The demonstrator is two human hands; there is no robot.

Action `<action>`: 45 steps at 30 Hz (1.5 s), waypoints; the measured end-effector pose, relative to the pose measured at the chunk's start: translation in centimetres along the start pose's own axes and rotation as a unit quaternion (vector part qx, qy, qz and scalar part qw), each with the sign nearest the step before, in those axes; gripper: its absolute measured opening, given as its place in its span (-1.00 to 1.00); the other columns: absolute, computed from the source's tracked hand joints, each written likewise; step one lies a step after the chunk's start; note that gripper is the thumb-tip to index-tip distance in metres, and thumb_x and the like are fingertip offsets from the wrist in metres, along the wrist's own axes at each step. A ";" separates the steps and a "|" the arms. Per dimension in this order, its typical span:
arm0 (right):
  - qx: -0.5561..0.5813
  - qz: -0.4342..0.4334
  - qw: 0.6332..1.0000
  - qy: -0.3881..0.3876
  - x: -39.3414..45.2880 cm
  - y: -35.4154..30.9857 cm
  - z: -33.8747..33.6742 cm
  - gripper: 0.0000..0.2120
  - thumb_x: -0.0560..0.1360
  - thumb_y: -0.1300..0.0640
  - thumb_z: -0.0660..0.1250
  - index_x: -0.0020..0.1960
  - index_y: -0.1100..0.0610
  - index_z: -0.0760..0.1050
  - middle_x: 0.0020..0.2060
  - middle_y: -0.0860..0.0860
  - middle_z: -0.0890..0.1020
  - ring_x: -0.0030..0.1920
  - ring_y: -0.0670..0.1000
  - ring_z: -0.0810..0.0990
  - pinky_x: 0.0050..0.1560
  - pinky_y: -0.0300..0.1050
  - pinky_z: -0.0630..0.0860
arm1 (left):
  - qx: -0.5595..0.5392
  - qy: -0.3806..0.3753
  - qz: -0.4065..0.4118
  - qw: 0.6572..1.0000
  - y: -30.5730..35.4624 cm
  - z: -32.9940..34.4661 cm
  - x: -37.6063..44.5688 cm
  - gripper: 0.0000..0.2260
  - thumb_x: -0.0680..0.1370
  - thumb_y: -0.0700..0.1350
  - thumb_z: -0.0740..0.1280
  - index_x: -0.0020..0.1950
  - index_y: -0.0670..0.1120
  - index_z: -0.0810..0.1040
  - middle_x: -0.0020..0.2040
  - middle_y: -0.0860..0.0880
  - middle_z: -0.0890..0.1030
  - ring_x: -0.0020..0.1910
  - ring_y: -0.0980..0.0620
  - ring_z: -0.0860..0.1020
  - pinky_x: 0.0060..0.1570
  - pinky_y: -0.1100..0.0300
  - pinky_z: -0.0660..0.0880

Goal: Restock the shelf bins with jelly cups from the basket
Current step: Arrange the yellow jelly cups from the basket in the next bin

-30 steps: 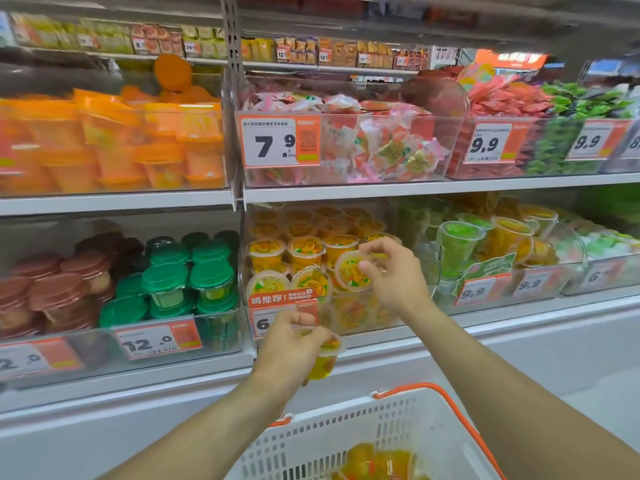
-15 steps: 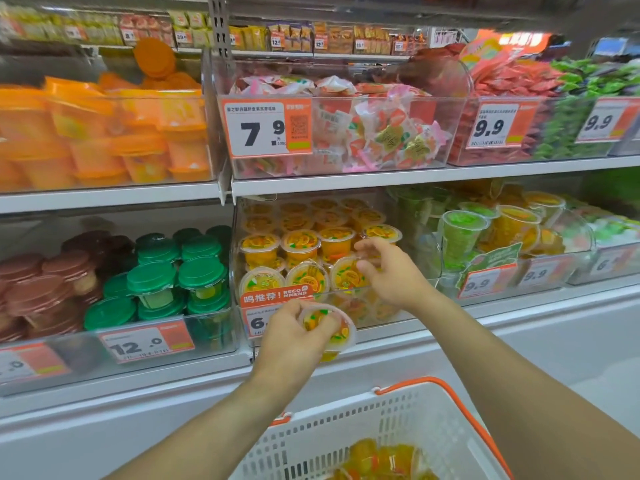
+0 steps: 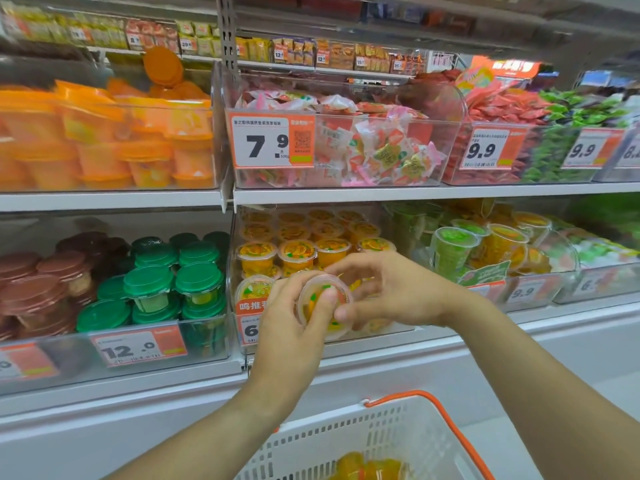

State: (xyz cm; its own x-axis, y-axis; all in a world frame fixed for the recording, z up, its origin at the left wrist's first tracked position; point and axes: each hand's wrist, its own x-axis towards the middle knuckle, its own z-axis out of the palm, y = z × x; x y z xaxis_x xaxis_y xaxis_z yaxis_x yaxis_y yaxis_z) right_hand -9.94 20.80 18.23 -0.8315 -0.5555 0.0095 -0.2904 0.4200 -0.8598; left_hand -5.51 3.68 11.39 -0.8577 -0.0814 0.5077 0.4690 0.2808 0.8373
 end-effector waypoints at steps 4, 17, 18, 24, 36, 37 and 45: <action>0.041 -0.039 0.992 0.109 0.1 0.8 -0.6 -0.78 0.39 0.33 0.52 0.03 0.30 0.66 -0.19 0.16 0.72 -0.29 0.13 0.69 -0.21 -0.07 0.67 | -0.026 0.014 -0.027 0.999 0.1 0.1 0.4 -0.72 0.55 0.17 0.29 0.24 0.18 0.45 0.13 0.12 0.55 0.12 0.20 0.53 0.04 0.28 0.52; -0.230 0.058 0.901 0.364 1.3 8.4 -5.4 -0.94 0.48 0.17 0.49 -0.08 0.04 0.73 -0.26 -0.11 0.69 -0.25 -0.22 0.60 -0.09 -0.19 0.57 | 0.444 -0.096 -0.009 0.891 -3.3 -0.9 0.9 -0.33 0.44 0.11 0.24 0.55 0.01 0.21 0.53 -0.10 0.21 0.56 -0.13 0.03 0.49 -0.12 0.00; -0.230 0.068 0.904 0.354 1.6 8.9 -5.1 -0.93 0.50 0.16 0.48 -0.07 0.04 0.73 -0.22 -0.08 0.71 -0.24 -0.21 0.60 -0.10 -0.22 0.55 | 0.451 -0.101 -0.008 0.887 -3.4 -1.0 1.0 -0.32 0.43 0.11 0.24 0.54 0.00 0.22 0.51 -0.10 0.24 0.54 -0.14 0.07 0.49 -0.12 0.02; -0.237 0.089 0.905 0.342 2.5 9.4 -4.3 -0.87 0.55 0.19 0.39 0.05 0.11 0.69 -0.12 -0.01 0.70 -0.10 -0.08 0.62 0.00 -0.23 0.50 | 0.490 -0.109 0.003 0.865 -4.1 -1.2 0.8 -0.35 0.41 0.14 0.21 0.46 -0.09 0.34 0.46 -0.12 0.34 0.47 -0.17 0.24 0.46 -0.15 0.14; -0.177 0.081 0.910 0.367 1.6 9.4 -4.3 -0.88 0.55 0.05 0.40 0.02 0.08 0.62 -0.15 -0.05 0.66 -0.17 -0.18 0.59 -0.16 -0.39 0.49 | 0.426 -0.046 0.077 0.900 -4.0 -0.8 0.5 -0.51 0.39 0.01 0.27 0.31 -0.10 0.46 0.33 -0.11 0.44 0.37 -0.14 0.32 0.38 -0.09 0.18; -0.194 0.062 0.891 0.407 1.3 9.1 -4.1 -0.91 0.56 0.06 0.37 -0.01 0.07 0.61 -0.17 -0.05 0.65 -0.18 -0.14 0.58 -0.12 -0.29 0.52 | 0.405 -0.027 0.115 0.907 -3.8 -0.6 0.4 -0.58 0.39 -0.03 0.30 0.24 -0.09 0.48 0.27 -0.08 0.46 0.31 -0.11 0.35 0.31 -0.03 0.19; -0.256 -0.037 0.879 0.400 -2.3 10.4 3.9 -0.65 0.62 0.01 0.17 -0.31 0.08 0.34 -0.47 -0.04 0.40 -0.39 0.11 0.43 -0.35 0.03 0.33 | 0.345 -0.400 -0.069 0.847 -6.5 2.5 -5.1 -0.88 0.62 -0.02 0.19 0.11 -0.02 0.42 -0.06 0.01 0.53 -0.06 -0.06 0.53 -0.10 0.05 0.46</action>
State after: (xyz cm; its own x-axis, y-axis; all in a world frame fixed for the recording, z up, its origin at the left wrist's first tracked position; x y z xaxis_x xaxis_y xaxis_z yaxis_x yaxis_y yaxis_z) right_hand -9.18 23.65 7.32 -0.8090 0.0022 0.5877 -0.3623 0.7856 -0.5016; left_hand -4.69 4.61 2.84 -0.8919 0.4373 -0.1155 0.3551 0.8350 0.4203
